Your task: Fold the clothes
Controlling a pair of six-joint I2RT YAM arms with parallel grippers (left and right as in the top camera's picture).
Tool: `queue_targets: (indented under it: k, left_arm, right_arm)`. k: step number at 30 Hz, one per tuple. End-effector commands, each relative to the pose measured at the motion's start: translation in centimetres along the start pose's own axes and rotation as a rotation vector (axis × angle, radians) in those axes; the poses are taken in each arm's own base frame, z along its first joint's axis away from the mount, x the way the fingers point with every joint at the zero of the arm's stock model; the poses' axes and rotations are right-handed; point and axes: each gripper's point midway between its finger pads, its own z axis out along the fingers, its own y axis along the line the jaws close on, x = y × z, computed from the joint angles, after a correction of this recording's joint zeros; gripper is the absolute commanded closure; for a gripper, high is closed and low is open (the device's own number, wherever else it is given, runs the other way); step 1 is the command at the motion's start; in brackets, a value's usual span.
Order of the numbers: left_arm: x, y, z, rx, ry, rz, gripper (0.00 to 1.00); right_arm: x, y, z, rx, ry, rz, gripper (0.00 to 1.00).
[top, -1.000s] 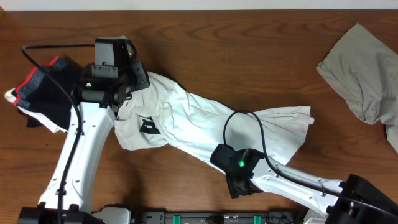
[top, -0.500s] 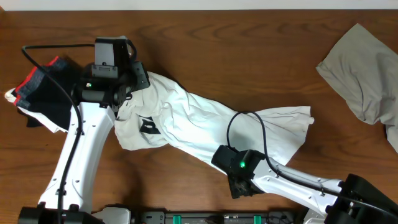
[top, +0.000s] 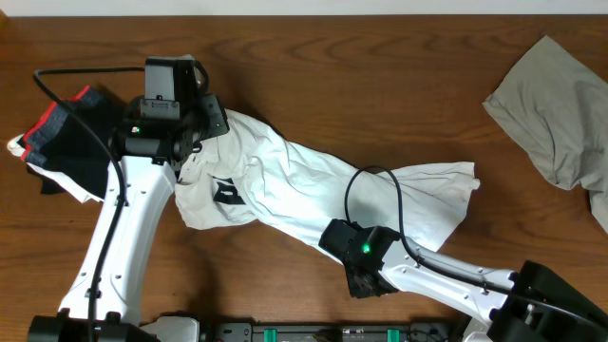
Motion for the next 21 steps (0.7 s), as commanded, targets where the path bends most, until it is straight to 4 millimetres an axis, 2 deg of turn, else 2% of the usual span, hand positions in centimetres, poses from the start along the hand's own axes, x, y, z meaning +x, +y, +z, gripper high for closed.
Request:
queue_targets:
  k: [1,8,16,20,21]
  left_arm:
    - [-0.5,0.2,-0.4,-0.009,-0.017,0.005,0.94]
    - [-0.5,0.2,-0.4,-0.010,-0.017,0.005,0.94]
    - [-0.5,0.2,-0.4,-0.010,-0.017,0.005,0.94]
    - [-0.3,0.3,-0.6,-0.012,-0.009,0.005,0.94]
    - [-0.3,0.2,-1.1,-0.008,-0.017,0.006,0.94]
  right_arm:
    - [0.5,-1.6,2.0,0.074,0.026,0.024,0.73]
    - [0.5,-1.6,2.0,0.078,0.023,0.046,0.99]
    - [0.2,-1.5,1.7,0.077,0.011,0.053,0.99]
    - [-1.5,-1.7,-0.6,0.096,-0.070,0.059,0.99]
    - [-3.2,-1.7,-2.9,0.094,-0.147,0.077,0.99]
